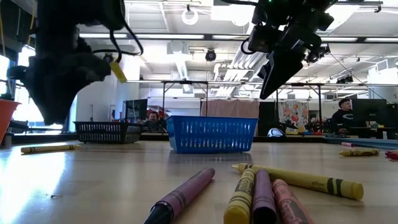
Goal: Sort crayons
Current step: Put the yellow crayon into the blue basket
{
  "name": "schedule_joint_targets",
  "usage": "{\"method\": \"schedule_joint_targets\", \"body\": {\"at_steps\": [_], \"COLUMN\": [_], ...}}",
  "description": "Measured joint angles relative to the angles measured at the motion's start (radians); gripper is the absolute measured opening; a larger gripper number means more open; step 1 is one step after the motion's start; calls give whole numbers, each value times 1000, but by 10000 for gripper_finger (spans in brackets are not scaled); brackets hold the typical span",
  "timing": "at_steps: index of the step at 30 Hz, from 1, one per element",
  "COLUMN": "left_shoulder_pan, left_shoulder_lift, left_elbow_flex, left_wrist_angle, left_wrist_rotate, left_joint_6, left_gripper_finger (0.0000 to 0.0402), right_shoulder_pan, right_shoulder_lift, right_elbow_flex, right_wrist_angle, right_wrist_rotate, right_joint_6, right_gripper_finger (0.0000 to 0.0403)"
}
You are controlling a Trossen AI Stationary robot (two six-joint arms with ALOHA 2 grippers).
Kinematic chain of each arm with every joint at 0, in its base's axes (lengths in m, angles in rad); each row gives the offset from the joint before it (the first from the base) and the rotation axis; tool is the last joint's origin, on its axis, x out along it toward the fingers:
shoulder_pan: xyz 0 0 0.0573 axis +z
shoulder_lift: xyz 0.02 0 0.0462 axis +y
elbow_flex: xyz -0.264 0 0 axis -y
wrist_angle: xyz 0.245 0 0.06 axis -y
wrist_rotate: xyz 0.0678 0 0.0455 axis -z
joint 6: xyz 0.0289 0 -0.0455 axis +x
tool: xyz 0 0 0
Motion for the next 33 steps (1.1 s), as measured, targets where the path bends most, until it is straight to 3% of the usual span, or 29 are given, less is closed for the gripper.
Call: {"method": "schedule_joint_targets", "body": {"at_steps": [20,23,27,33], "left_shoulder_pan": [11,11,11,23], "left_shoulder_lift": [-3,-2,-2,-5], "left_elbow_flex": [-196,-200,-201,-152], "left_wrist_angle": [209,211,230,234], "left_wrist_rotate": [42,42,36,-45], "left_joint_6": [-86,-106,-139,-149], "left_gripper_finger": [89,71,13,4], "right_shoulder_pan": [1,1,1,1], "right_shoulder_lift": [0,0,0,0], "right_elbow_flex": [0,0,0,0], "right_wrist_angle": [8,8,8,-5], "right_wrist_rotate": [-41,-43,-44,-67], "right_joint_6": [66,69,68,63], "right_gripper_finger": [107,107,107,107]}}
